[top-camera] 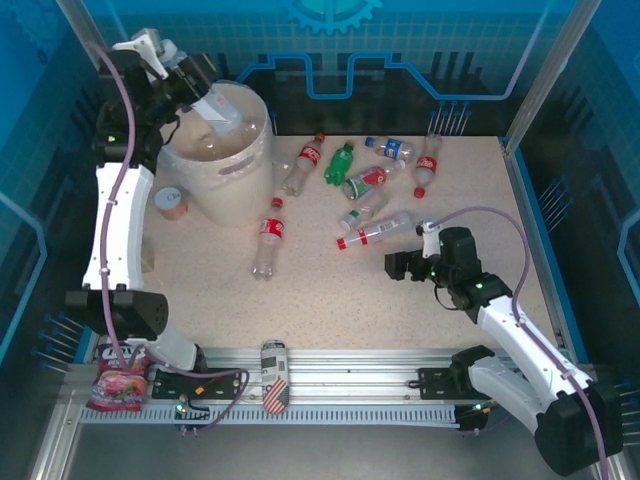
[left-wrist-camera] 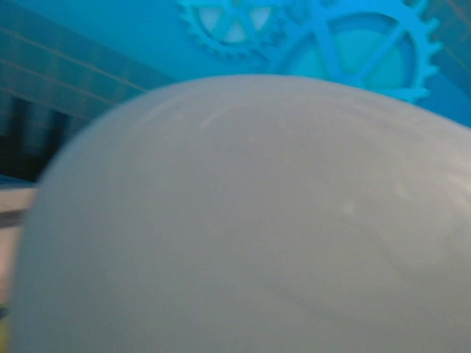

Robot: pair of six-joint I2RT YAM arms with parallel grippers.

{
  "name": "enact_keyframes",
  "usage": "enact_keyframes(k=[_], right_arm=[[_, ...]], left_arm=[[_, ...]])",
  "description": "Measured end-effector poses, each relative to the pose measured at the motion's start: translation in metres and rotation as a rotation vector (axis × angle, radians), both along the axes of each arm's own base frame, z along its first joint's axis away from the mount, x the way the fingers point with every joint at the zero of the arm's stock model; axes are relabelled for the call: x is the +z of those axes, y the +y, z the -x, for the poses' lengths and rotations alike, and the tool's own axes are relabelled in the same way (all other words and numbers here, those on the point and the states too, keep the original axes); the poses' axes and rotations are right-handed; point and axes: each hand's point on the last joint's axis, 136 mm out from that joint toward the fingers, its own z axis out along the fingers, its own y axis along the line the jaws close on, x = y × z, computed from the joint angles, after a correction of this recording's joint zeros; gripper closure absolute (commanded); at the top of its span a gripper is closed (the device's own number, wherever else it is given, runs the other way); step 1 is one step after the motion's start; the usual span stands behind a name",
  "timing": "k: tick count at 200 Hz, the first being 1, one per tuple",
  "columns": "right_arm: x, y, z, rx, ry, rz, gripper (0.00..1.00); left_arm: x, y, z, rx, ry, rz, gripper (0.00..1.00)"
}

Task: Put the plastic bottles in the bin

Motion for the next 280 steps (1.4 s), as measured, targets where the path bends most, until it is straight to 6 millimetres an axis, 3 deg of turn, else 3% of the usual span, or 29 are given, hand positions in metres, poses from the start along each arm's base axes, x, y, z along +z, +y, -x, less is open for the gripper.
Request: enact_keyframes(k=[28, 74, 103, 153, 226, 261, 280], right_arm=[[-0.007, 0.000, 0.000, 0.000, 0.023, 0.007, 0.00], [-0.008, 0.000, -0.001, 0.001, 0.025, 0.011, 0.00], [-0.011, -0.001, -0.001, 0.000, 0.036, 0.015, 0.00], [-0.018, -0.001, -0.003, 0.001, 0.057, 0.027, 0.00], [-0.022, -0.001, -0.003, 0.003, 0.066, 0.032, 0.00], [-0.022, -0.001, -0.003, 0.003, 0.066, 0.033, 0.00], [-0.021, -0.002, -0.004, 0.000, 0.064, 0.034, 0.00]], left_arm=[[-0.028, 0.028, -0.024, 0.054, 0.083, -0.082, 1.00], [-0.101, 0.033, -0.067, -0.007, 0.291, -0.223, 1.00], [-0.147, 0.033, -0.068, -0.055, 0.414, -0.278, 1.00], [-0.178, 0.025, -0.069, -0.122, 0.485, -0.334, 1.00], [-0.250, -0.008, -0.077, -0.236, 0.625, -0.370, 1.00], [-0.264, -0.009, -0.076, -0.248, 0.659, -0.372, 0.67], [-0.268, -0.009, -0.075, -0.257, 0.667, -0.380, 0.55]])
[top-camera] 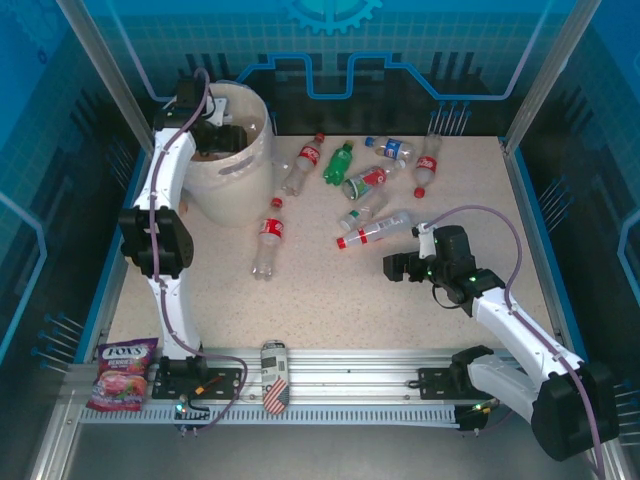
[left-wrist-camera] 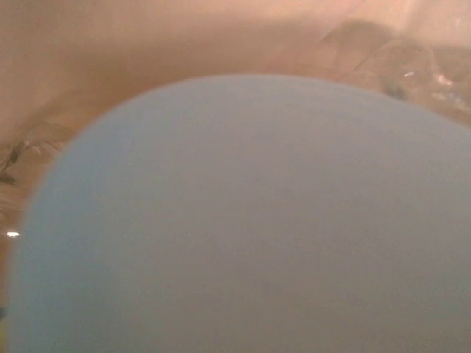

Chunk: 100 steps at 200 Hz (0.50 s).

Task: Put the plastic bottles in the bin

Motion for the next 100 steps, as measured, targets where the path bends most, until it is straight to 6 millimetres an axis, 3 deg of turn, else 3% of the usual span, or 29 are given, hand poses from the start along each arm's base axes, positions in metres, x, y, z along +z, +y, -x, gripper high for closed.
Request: enact_keyframes(k=[30, 62, 100], right_arm=[[0.0004, -0.0006, -0.0003, -0.003, -0.003, 0.002, 0.00], [0.0007, -0.0006, -0.0002, -0.003, -0.003, 0.002, 0.00], [0.0008, -0.0006, -0.0001, -0.003, -0.003, 0.001, 0.00]], left_arm=[[-0.0036, -0.0001, 0.0016, -0.004, 0.010, -0.003, 0.46], [-0.0067, 0.0000, 0.0025, -0.006, 0.017, -0.005, 0.24], [-0.0073, 0.0007, 0.0026, -0.009, 0.018, -0.010, 0.12]])
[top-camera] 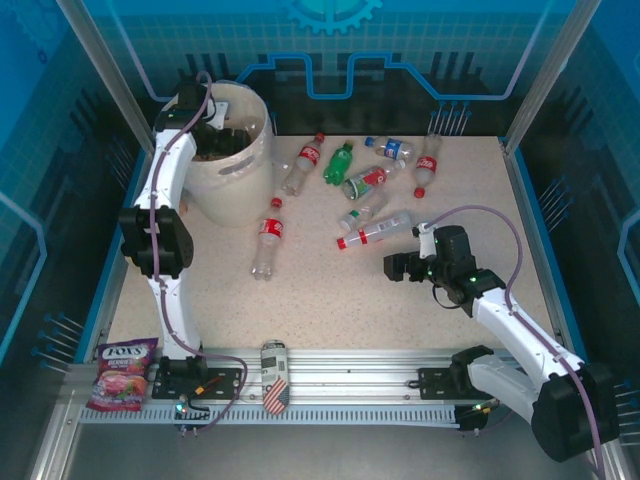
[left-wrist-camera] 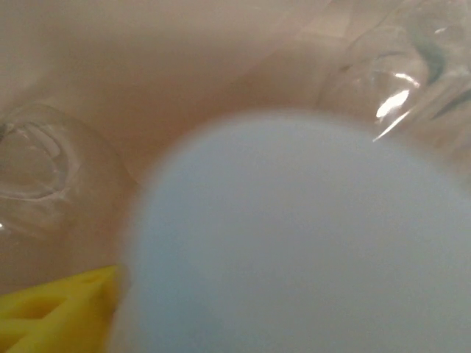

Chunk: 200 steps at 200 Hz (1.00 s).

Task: Put the plastic bottles in the bin

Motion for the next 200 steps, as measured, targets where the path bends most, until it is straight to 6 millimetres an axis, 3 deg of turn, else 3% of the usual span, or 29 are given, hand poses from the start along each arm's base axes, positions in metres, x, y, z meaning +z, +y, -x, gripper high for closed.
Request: enact_keyframes(k=[44, 70, 95, 122, 149, 180, 200], right_arm=[[-0.001, 0.000, 0.001, 0.000, 0.006, 0.002, 0.00], [-0.002, -0.001, 0.004, -0.001, 0.022, 0.007, 0.00], [0.004, -0.004, 0.000, -0.015, 0.018, 0.006, 0.00], [0.011, -0.009, -0.004, -0.049, 0.010, -0.003, 0.01], [0.012, -0.013, -0.006, -0.078, 0.017, -0.013, 0.01], [0.012, -0.015, -0.009, -0.095, 0.033, -0.019, 0.01], [0.011, -0.016, -0.011, -0.106, 0.041, -0.020, 0.01]], left_arm=[[0.000, 0.000, 0.001, -0.001, 0.004, -0.001, 0.01], [0.001, 0.000, 0.005, -0.010, 0.015, -0.008, 0.01], [0.020, 0.000, 0.010, -0.011, -0.013, -0.012, 0.01], [0.067, 0.003, 0.021, 0.000, -0.106, -0.029, 0.01], [0.129, 0.009, 0.044, 0.026, -0.232, -0.066, 0.01], [0.204, 0.018, 0.086, 0.078, -0.407, -0.115, 0.01], [0.237, 0.020, 0.118, 0.108, -0.487, -0.130, 0.01]])
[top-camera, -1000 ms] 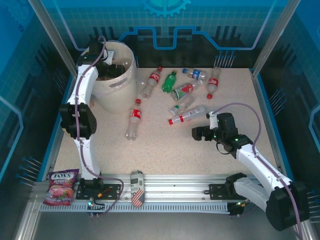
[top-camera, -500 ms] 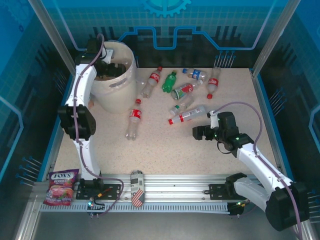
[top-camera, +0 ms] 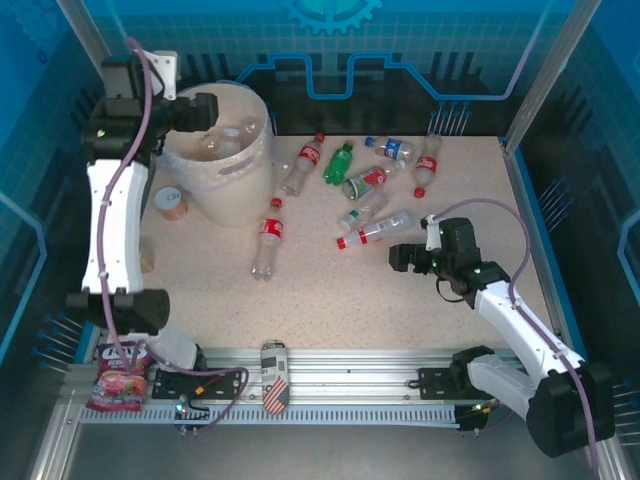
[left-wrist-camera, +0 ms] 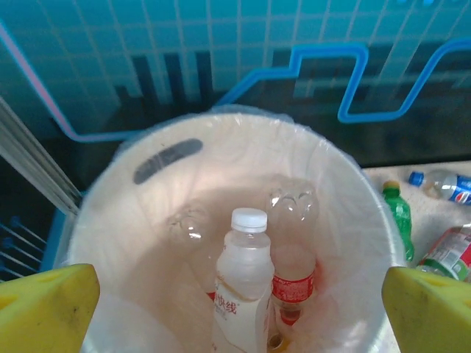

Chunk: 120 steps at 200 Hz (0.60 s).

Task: Put the plastic bottles in the bin

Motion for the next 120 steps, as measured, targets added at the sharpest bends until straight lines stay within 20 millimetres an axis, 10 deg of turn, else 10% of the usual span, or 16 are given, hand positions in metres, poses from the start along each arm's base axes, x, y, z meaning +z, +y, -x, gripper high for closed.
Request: enact_keyframes(k=[42, 120], right_arm=[[0.000, -0.025, -0.015, -0.125, 0.027, -0.022, 0.08], [0.017, -0.077, -0.112, -0.341, 0.032, 0.062, 0.06]], left_arm=[[0.000, -0.019, 0.057, 0.011, -0.046, 0.050, 0.01], [-0.163, -0.135, 0.135, -0.200, 0.270, 0.230, 0.01]])
